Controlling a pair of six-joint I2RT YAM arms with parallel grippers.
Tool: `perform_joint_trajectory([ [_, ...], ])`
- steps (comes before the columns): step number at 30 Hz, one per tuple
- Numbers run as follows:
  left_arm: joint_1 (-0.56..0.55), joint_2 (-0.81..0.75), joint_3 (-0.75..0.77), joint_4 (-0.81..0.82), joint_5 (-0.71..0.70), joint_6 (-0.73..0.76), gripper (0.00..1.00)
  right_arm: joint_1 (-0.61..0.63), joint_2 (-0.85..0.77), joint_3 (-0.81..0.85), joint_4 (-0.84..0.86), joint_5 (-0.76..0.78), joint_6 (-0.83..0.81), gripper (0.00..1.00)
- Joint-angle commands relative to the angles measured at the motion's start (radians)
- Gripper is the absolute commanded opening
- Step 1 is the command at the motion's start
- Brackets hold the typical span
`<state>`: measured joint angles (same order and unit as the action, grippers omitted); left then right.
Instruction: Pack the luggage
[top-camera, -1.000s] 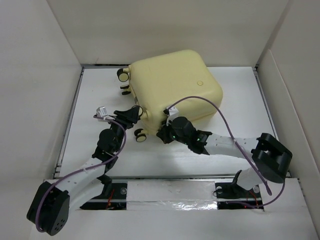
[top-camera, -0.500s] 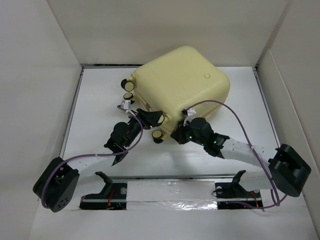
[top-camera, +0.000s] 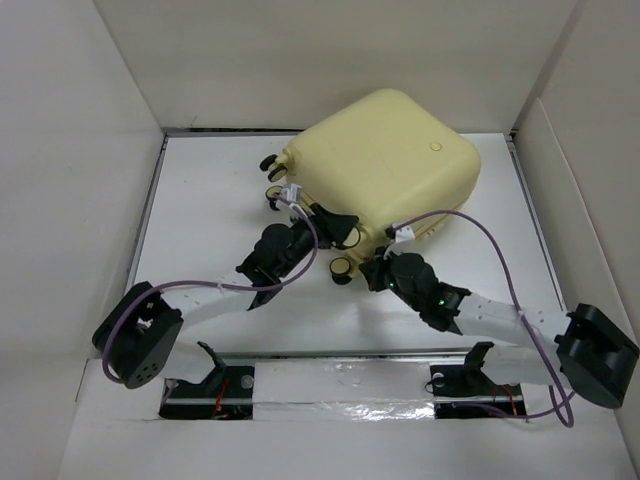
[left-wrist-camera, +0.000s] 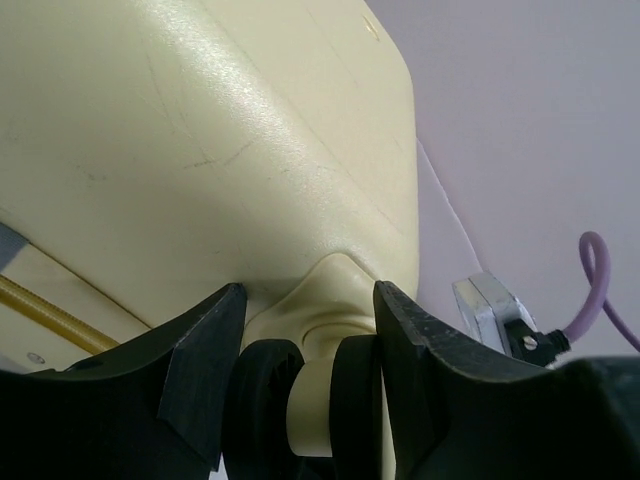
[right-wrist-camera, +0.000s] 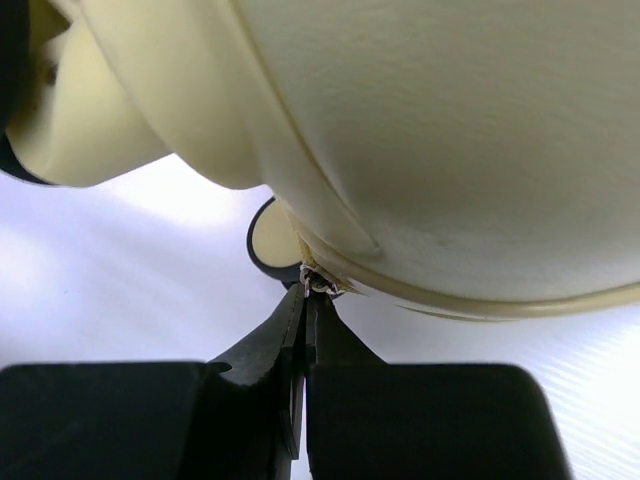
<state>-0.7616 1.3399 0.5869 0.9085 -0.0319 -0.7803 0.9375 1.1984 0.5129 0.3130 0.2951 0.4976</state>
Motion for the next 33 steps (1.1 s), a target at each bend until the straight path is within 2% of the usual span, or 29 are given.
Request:
perform_joint_trajectory([
  [1,-0.039,0.024,0.074,-0.101,0.026,0.044,0.42,0.023,-0.169,-0.037,0.285,-0.329,0.055,0.0],
  [2,-0.024,-0.002,0.077,-0.127,-0.018,0.059,0.6,-0.001,-0.198,-0.059,0.266,-0.347,0.056,0.0],
  [5,0.057,-0.125,0.114,-0.302,-0.075,0.122,0.74,-0.113,-0.293,-0.138,0.261,-0.411,0.064,0.0],
  [6,0.088,-0.149,0.158,-0.419,-0.086,0.131,0.76,-0.165,-0.328,-0.151,0.256,-0.428,0.062,0.0],
  [9,0.23,-0.203,0.279,-0.631,-0.102,0.188,0.77,-0.239,-0.37,-0.172,0.213,-0.496,0.049,0.0],
  [11,0.341,-0.194,0.339,-0.73,-0.042,0.222,0.76,-0.299,-0.401,-0.177,0.195,-0.552,0.036,0.0],
  [14,0.41,-0.174,0.41,-0.853,-0.004,0.312,0.75,-0.351,-0.415,-0.183,0.196,-0.62,0.025,0.0],
  [16,0.419,-0.142,0.458,-0.946,0.023,0.384,0.74,-0.365,-0.41,-0.185,0.202,-0.655,0.019,0.0],
  [17,0.42,-0.133,0.47,-0.991,0.064,0.47,0.74,-0.374,-0.404,-0.185,0.207,-0.675,0.016,0.0],
  [19,0.42,-0.108,0.491,-1.013,0.137,0.576,0.75,-0.375,-0.401,-0.195,0.224,-0.691,0.018,0.0],
  [21,0.42,-0.094,0.501,-1.04,0.219,0.739,0.8,-0.397,-0.398,-0.2,0.251,-0.726,0.028,0.0],
  [23,0.42,-0.076,0.51,-1.051,0.184,0.817,0.84,-0.398,-0.398,-0.203,0.258,-0.746,0.029,0.0],
  [28,0.42,0.028,0.595,-1.094,0.174,0.941,0.92,-0.408,-0.404,-0.215,0.268,-0.783,0.03,0.0],
  [33,0.398,0.111,0.648,-1.083,0.168,0.967,0.99,-0.408,-0.421,-0.217,0.261,-0.801,0.029,0.0],
])
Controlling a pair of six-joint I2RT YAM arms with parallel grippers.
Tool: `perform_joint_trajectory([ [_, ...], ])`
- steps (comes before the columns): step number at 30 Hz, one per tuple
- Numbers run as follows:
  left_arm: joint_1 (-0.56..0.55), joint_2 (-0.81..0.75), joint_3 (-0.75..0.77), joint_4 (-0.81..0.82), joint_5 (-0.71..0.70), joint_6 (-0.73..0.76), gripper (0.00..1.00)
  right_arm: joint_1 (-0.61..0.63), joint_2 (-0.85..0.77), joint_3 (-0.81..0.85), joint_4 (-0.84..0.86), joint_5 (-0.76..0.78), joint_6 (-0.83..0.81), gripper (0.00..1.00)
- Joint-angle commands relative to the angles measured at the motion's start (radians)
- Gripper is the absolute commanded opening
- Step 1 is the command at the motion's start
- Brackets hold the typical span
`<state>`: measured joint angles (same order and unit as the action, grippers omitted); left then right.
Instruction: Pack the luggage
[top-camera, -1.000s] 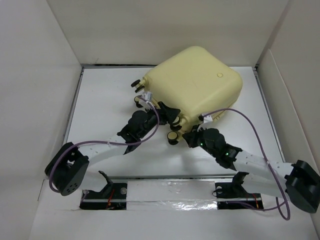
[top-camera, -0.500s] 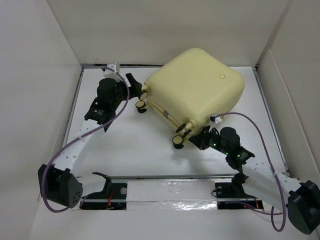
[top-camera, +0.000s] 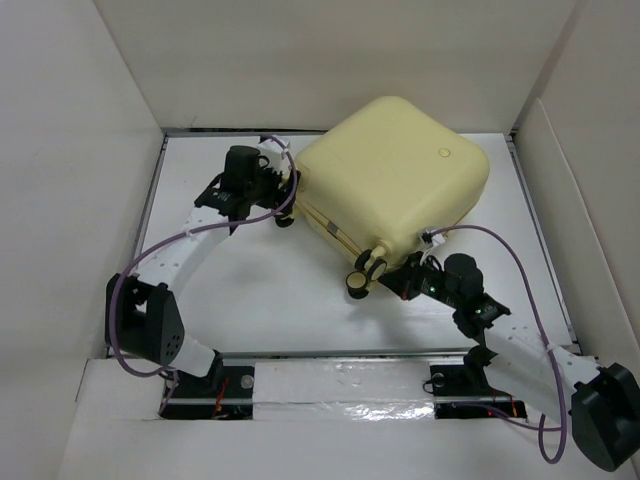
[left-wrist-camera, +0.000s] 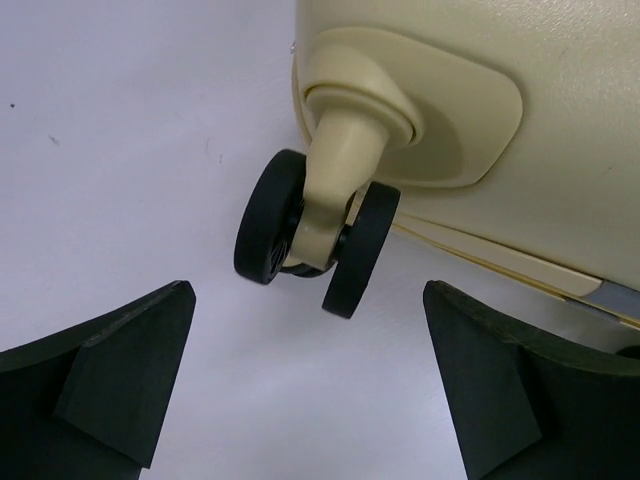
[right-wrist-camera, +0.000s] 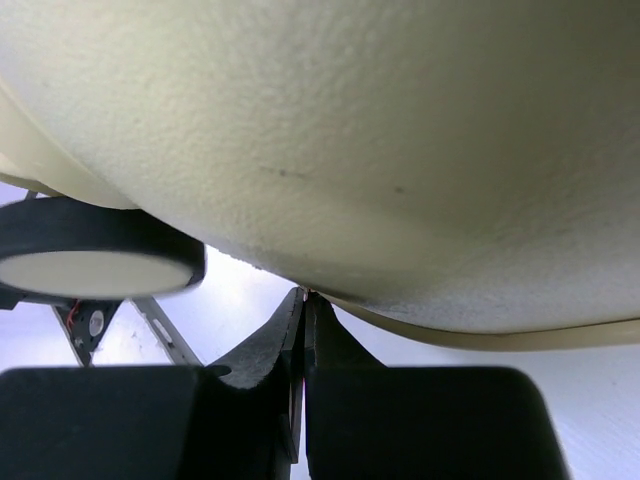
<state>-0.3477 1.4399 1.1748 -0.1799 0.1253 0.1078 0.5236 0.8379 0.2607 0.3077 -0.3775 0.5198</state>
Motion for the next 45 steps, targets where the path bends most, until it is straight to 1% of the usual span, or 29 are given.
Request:
perform_joint_trajectory([
  [1,-0.028,0.039,0.078,0.007,-0.004,0.084,0.99,0.006,-0.065,0.037,0.263,-0.13,0.008,0.0],
  [6,-0.037,0.119,0.14,-0.004,-0.047,0.112,0.99,0.006,-0.068,0.034,0.257,-0.129,0.006,0.0],
  [10,-0.037,0.168,0.184,-0.006,-0.02,0.118,0.98,-0.003,-0.068,0.031,0.254,-0.123,0.005,0.0],
  [11,-0.037,0.174,0.189,-0.007,-0.015,0.119,0.97,-0.004,-0.068,0.029,0.252,-0.121,0.005,0.0],
  [14,-0.037,0.194,0.2,-0.015,-0.01,0.127,0.86,-0.004,-0.072,0.028,0.249,-0.109,0.006,0.0],
  [15,-0.037,0.195,0.2,-0.02,-0.004,0.13,0.76,-0.004,-0.074,0.028,0.248,-0.098,0.006,0.0],
  [17,-0.037,0.189,0.184,-0.013,0.002,0.13,0.6,-0.013,-0.076,0.028,0.248,-0.09,0.006,0.0],
  [18,-0.037,0.188,0.178,-0.006,0.023,0.127,0.39,-0.013,-0.074,0.031,0.248,-0.089,0.006,0.0],
  [19,-0.037,0.18,0.168,-0.007,0.036,0.122,0.27,-0.013,-0.068,0.034,0.246,-0.089,0.006,0.0],
  [20,-0.027,0.177,0.163,-0.01,0.048,0.11,0.18,-0.022,-0.065,0.037,0.246,-0.089,0.008,0.0],
  [21,-0.027,0.172,0.154,-0.01,0.083,0.102,0.03,-0.022,-0.062,0.043,0.246,-0.086,0.008,0.0],
  [22,-0.027,0.16,0.128,-0.006,0.094,0.092,0.0,-0.031,-0.057,0.046,0.246,-0.084,0.011,0.0],
  [26,-0.027,0.11,0.016,0.071,0.141,-0.02,0.0,-0.137,-0.001,0.093,0.252,-0.106,0.032,0.0],
  [27,-0.043,0.093,-0.016,0.13,0.161,-0.089,0.0,-0.214,0.022,0.109,0.299,-0.165,0.048,0.0],
  [29,-0.072,0.034,-0.101,0.183,0.165,-0.163,0.0,-0.29,0.082,0.174,0.35,-0.237,0.095,0.0],
  [30,-0.086,0.011,-0.133,0.271,0.16,-0.202,0.0,-0.35,0.142,0.202,0.393,-0.277,0.108,0.0],
  [31,-0.117,-0.049,-0.224,0.328,0.162,-0.297,0.0,-0.375,0.173,0.23,0.407,-0.288,0.112,0.0],
  [32,-0.146,-0.088,-0.272,0.379,0.152,-0.334,0.0,-0.396,0.205,0.303,0.407,-0.297,0.105,0.0],
  [33,-0.183,-0.125,-0.329,0.496,0.095,-0.364,0.0,-0.427,0.27,0.346,0.368,-0.314,0.092,0.0],
  [34,-0.251,-0.195,-0.424,0.54,0.065,-0.399,0.0,-0.442,0.303,0.386,0.338,-0.337,0.086,0.0],
  [35,-0.272,-0.22,-0.453,0.562,0.047,-0.419,0.0,-0.451,0.328,0.418,0.308,-0.345,0.063,0.0],
  [36,-0.286,-0.246,-0.489,0.613,0.04,-0.442,0.0,-0.451,0.345,0.431,0.311,-0.328,0.057,0.0],
  [38,-0.324,-0.323,-0.573,0.654,0.051,-0.509,0.0,-0.451,0.342,0.399,0.294,-0.269,0.021,0.0],
  [40,-0.342,-0.387,-0.657,0.75,0.082,-0.569,0.0,-0.393,0.298,0.286,0.304,-0.151,0.006,0.0],
  [41,-0.359,-0.404,-0.679,0.787,0.102,-0.636,0.0,-0.291,0.285,0.229,0.335,-0.091,0.025,0.0],
  [42,-0.373,-0.42,-0.701,0.869,0.123,-0.673,0.0,-0.225,0.273,0.168,0.429,0.078,0.049,0.0],
  [43,-0.385,-0.433,-0.731,0.91,0.132,-0.706,0.0,-0.147,0.27,0.049,0.497,0.179,0.072,0.0],
  [44,-0.396,-0.435,-0.733,0.937,0.138,-0.733,0.0,0.007,0.297,0.013,0.555,0.263,0.089,0.0],
  [45,-0.405,-0.434,-0.733,1.0,0.154,-0.787,0.0,0.077,0.322,-0.001,0.614,0.437,0.095,0.0],
])
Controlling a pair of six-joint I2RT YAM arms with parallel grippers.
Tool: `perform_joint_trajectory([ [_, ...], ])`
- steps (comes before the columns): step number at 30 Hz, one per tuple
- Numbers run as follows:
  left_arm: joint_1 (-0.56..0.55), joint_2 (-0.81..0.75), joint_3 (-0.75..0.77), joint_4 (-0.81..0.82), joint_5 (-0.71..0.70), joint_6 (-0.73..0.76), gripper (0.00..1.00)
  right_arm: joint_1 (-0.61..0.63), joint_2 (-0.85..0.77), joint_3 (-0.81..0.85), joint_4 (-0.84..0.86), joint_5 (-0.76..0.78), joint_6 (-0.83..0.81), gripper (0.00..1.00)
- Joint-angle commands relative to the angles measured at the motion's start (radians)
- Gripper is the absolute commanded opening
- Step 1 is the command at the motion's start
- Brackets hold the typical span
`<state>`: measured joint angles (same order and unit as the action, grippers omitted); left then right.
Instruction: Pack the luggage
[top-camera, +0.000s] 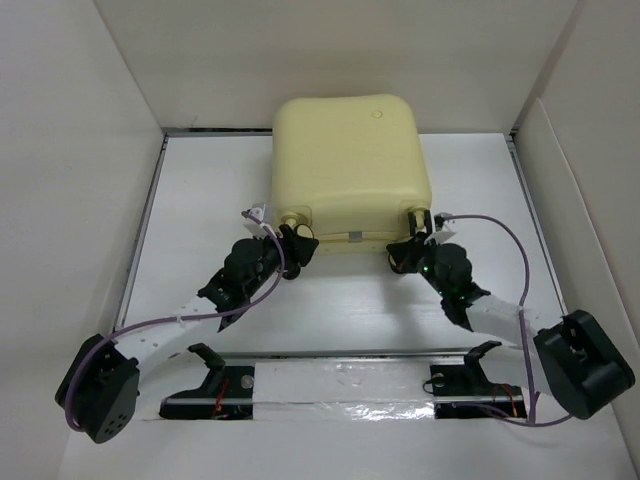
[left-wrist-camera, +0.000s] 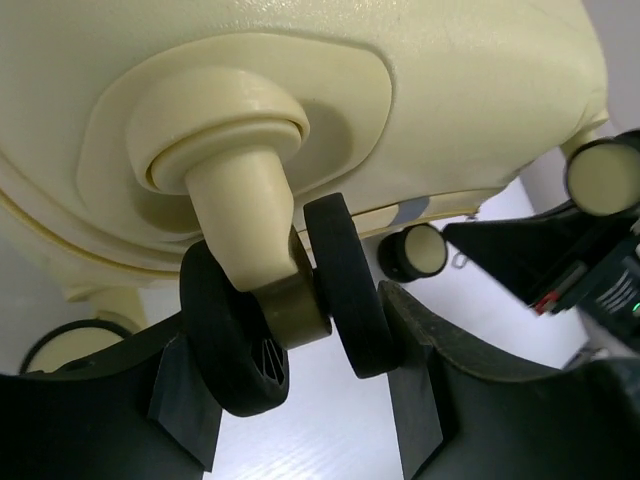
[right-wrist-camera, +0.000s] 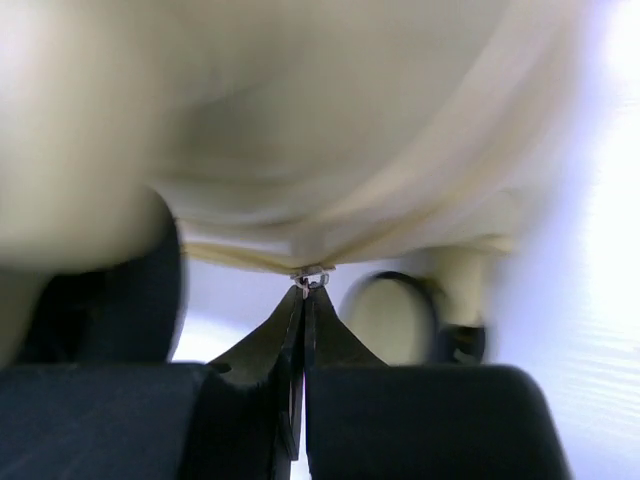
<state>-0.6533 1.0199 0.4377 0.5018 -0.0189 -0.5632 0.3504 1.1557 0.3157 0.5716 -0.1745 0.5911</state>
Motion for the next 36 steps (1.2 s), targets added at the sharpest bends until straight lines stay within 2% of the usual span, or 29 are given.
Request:
perform_joint_trajectory([
  [1,-0.114,0.005,0.012,0.352,0.312,-0.139,0.0,0.309,0.028,-0.043,0.359,0.307,0.026,0.0],
  [3,-0.123,0.025,0.033,0.418,0.338,-0.182,0.0,0.457,0.099,-0.011,0.372,0.459,0.021,0.0],
  [7,-0.123,0.072,0.094,0.527,0.364,-0.291,0.0,0.599,0.209,0.083,0.379,0.624,0.015,0.0],
  [11,-0.123,0.095,0.153,0.57,0.41,-0.339,0.0,0.625,0.271,0.178,0.358,0.528,-0.013,0.0],
  [17,-0.123,0.115,0.176,0.676,0.424,-0.435,0.0,0.692,0.354,0.318,0.373,0.241,-0.011,0.0],
  [20,-0.114,0.123,0.173,0.745,0.453,-0.512,0.0,0.739,0.436,0.364,0.467,0.172,0.036,0.0],
  [21,-0.102,0.12,0.171,0.765,0.462,-0.536,0.0,0.748,0.456,0.376,0.525,0.1,0.059,0.0],
  [24,-0.068,0.097,0.164,0.738,0.467,-0.541,0.0,0.788,0.496,0.39,0.627,0.037,0.111,0.0],
  [29,-0.017,0.066,0.128,0.793,0.448,-0.599,0.0,0.834,0.559,0.391,0.753,0.06,0.154,0.0],
  [32,-0.017,0.085,0.09,0.857,0.412,-0.648,0.0,0.812,0.595,0.356,0.907,0.059,0.211,0.0],
  [35,-0.101,0.159,0.036,1.02,0.312,-0.702,0.0,0.773,0.648,0.31,1.06,0.076,0.278,0.0],
  [36,-0.129,0.193,0.033,1.109,0.271,-0.708,0.0,0.76,0.665,0.297,1.161,0.078,0.32,0.0],
])
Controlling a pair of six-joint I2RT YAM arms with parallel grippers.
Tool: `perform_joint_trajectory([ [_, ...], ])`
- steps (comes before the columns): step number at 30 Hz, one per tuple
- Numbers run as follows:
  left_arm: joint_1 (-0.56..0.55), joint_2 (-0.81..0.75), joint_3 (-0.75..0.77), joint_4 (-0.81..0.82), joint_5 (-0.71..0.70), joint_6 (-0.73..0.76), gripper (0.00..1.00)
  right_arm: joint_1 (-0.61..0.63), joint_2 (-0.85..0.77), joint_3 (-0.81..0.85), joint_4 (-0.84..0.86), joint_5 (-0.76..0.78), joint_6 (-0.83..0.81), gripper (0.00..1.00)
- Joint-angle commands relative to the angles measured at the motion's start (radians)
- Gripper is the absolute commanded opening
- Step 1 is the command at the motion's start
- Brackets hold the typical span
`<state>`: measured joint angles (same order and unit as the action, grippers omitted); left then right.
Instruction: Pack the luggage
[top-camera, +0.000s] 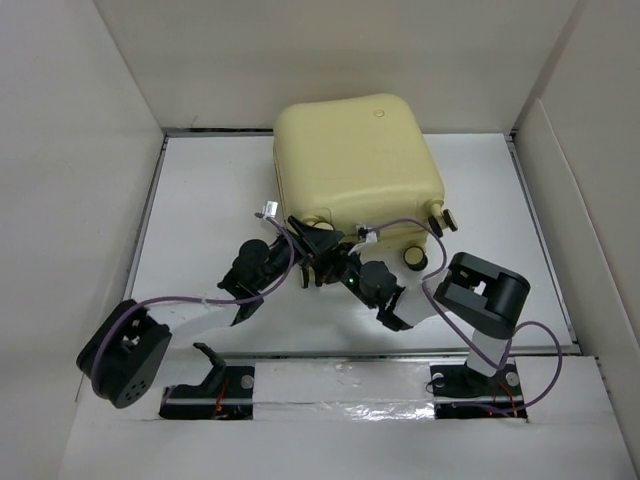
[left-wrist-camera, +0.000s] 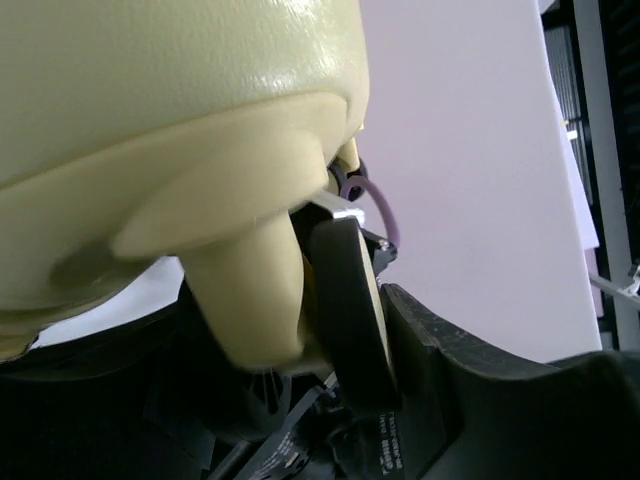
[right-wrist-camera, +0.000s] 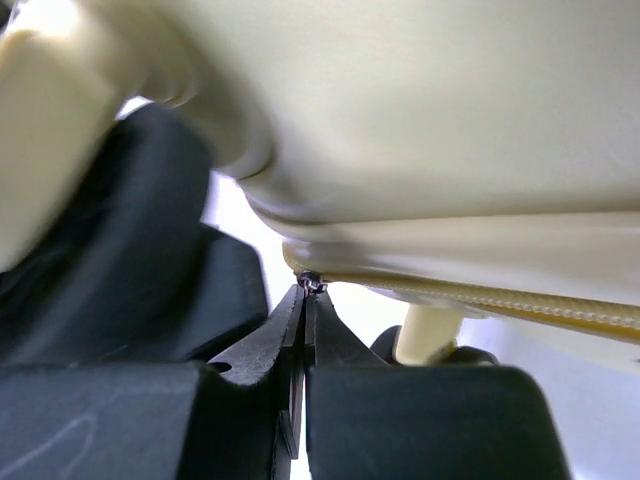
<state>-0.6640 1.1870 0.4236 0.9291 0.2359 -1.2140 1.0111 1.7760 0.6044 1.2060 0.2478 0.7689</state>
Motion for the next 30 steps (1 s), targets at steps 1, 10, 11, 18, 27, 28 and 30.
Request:
perform_joint_trajectory([
  [1,-0.143,0.108,0.046,0.741,-0.007,-0.068,0.0,0.081,0.06,-0.023,0.574,-0.343,0.159,0.0],
  [10,-0.24,0.389,0.126,1.021,-0.096,-0.078,0.0,0.006,0.047,-0.014,0.511,-0.366,0.175,0.0],
  [11,-0.224,0.322,0.094,0.992,-0.096,-0.05,0.0,-0.005,0.03,-0.056,0.503,-0.358,0.164,0.0],
  [18,-0.152,-0.177,0.206,-0.139,-0.125,0.393,0.85,-0.175,-0.026,-0.228,0.504,-0.459,0.19,0.0],
  [27,-0.121,-0.346,0.425,-0.92,-0.22,0.599,0.86,-0.269,-0.013,-0.276,0.512,-0.536,0.184,0.0],
  [28,-0.121,-0.362,0.397,-0.902,-0.225,0.588,0.8,-0.269,-0.023,-0.276,0.497,-0.533,0.176,0.0],
  [30,-0.102,-0.382,0.33,-0.871,-0.221,0.579,0.45,-0.269,-0.061,-0.275,0.439,-0.524,0.153,0.0],
])
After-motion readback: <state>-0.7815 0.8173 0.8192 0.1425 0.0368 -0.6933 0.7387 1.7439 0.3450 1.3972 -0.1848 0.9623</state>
